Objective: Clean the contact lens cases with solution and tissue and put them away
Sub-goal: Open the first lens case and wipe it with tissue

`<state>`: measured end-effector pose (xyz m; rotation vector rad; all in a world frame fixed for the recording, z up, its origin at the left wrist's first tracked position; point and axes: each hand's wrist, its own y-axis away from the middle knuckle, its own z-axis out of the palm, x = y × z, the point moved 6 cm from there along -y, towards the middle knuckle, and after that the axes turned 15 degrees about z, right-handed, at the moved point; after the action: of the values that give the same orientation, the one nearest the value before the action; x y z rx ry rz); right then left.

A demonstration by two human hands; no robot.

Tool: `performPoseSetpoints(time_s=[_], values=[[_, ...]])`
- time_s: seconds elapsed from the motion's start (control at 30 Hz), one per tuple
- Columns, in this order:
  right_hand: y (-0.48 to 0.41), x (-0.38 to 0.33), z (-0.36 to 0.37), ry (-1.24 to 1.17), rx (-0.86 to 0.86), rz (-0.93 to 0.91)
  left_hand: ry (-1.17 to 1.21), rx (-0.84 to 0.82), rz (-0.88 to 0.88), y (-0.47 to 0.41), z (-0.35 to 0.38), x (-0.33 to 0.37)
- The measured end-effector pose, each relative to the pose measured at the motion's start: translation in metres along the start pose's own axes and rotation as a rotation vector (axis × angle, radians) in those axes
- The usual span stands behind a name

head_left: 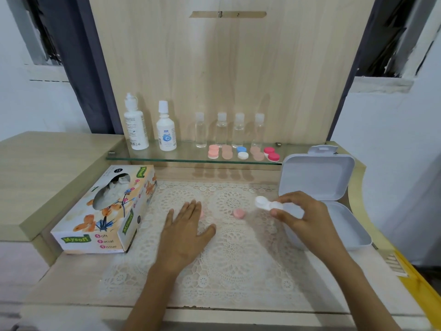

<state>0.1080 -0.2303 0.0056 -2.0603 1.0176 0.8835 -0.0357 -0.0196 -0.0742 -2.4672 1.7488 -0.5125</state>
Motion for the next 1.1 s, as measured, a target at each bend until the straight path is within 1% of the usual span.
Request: performPoseSetpoints(time_s=[0.13,0.27,0.33,0.43,0.57,0.7,0.93,1.03,1.1], values=[[-0.007,0.031,-0.032,0.073,0.060,0.088,0.020,0.013,0.002,-0.001,0.000,-0.001],[-0.004,0.051,-0.048,0.178,0.136,0.117,0.022,0.024,0.005,-0.001,0.000,-0.001],[-0.001,0.051,-0.052,0.255,0.196,0.050,0.034,0.028,0.004,-0.001,0.000,-0.001],[0.003,0.046,-0.050,0.386,0.248,-0.156,0.050,0.031,0.004,-0.001,0.000,-0.001],[0.004,0.045,-0.049,0.444,0.282,-0.339,0.073,0.046,0.008,0.000,-0.001,-0.001],[0.008,0.042,-0.047,0.480,0.319,-0.461,0.077,0.047,0.013,-0.001,-0.002,0.000],[0.012,0.040,-0.043,0.472,0.357,-0.530,0.061,0.038,0.010,-0.001,-0.001,0.000],[0.010,0.041,-0.042,0.479,0.362,-0.510,0.065,0.039,0.009,0.000,-0.002,-0.001],[0.009,0.043,-0.043,0.467,0.363,-0.465,0.067,0.044,0.010,0.000,-0.002,-0.001]])
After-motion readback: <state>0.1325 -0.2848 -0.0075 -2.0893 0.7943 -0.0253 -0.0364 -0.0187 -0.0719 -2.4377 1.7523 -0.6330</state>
